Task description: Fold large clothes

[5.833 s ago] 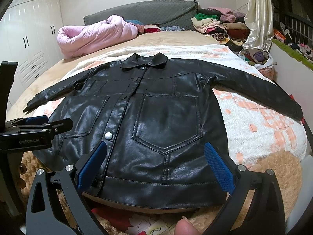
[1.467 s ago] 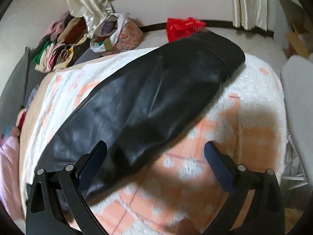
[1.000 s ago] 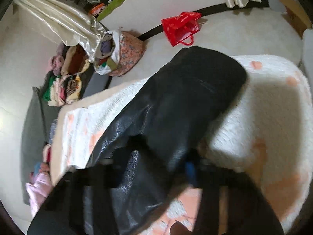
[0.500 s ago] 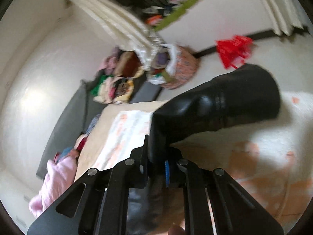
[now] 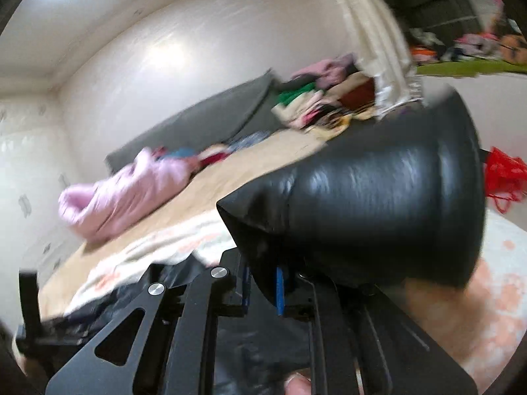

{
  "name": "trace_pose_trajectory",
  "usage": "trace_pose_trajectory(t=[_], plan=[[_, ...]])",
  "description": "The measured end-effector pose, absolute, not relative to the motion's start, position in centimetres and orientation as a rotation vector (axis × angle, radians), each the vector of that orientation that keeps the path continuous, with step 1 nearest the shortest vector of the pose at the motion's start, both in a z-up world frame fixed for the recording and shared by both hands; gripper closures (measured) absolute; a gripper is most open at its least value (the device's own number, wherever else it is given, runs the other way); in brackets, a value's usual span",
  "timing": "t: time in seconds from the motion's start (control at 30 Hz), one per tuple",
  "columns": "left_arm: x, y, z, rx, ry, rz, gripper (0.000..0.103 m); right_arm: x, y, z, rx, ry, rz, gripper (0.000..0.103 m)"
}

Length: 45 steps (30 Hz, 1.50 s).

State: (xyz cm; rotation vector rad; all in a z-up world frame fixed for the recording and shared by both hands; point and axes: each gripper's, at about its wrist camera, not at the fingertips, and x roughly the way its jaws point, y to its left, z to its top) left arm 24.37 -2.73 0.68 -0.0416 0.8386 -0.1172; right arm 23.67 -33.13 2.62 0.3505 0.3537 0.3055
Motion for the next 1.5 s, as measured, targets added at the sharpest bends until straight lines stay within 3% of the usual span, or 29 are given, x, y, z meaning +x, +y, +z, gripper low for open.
trace_pose_trajectory(t=[0.33,0.77,0.83,0.97,1.03,1.23,1.37,1.43,1.5], plan=[[24.2,0.1,1.7,-0.116,0.826,-0.089,0.009,23.0,-22.3,0.9,0.058,0.437,0.521,0.092],[23.3,5.6,0.6,-0.506,0.872,-0.262,0.009,21.8,-14.6,-4.1,-0.236,0.622,0.567,0.086],[23.3,5.5,0.0,-0.537,0.886,-0.287,0.009,21.6,-13.3,-4.6,-0.265,0.623,0.583,0.076],[24.0,4.8,-2.1,-0.593,0.933,-0.343,0.009,19.5,-12.2,-3.7,-0.274,0.601,0.695,0.019],[24.3,4.4,-3.0,-0.622,0.959,-0.369,0.009,18.4,-12.2,-3.0,-0.265,0.582,0.749,0.014],[25.5,3.3,-5.8,-0.741,1.012,-0.433,0.009,17.8,-15.4,-0.2,-0.146,0.537,0.752,0.014],[26.0,2.7,-6.3,-0.742,1.025,-0.402,0.032,18.6,-19.0,1.7,-0.013,0.504,0.706,0.015],[26.2,2.4,-6.3,-0.732,1.029,-0.378,0.05,18.9,-20.8,2.6,0.049,0.483,0.683,0.017],[26.4,2.0,-6.1,-0.722,1.023,-0.374,0.077,19.1,-22.4,3.0,0.09,0.469,0.661,0.019]])
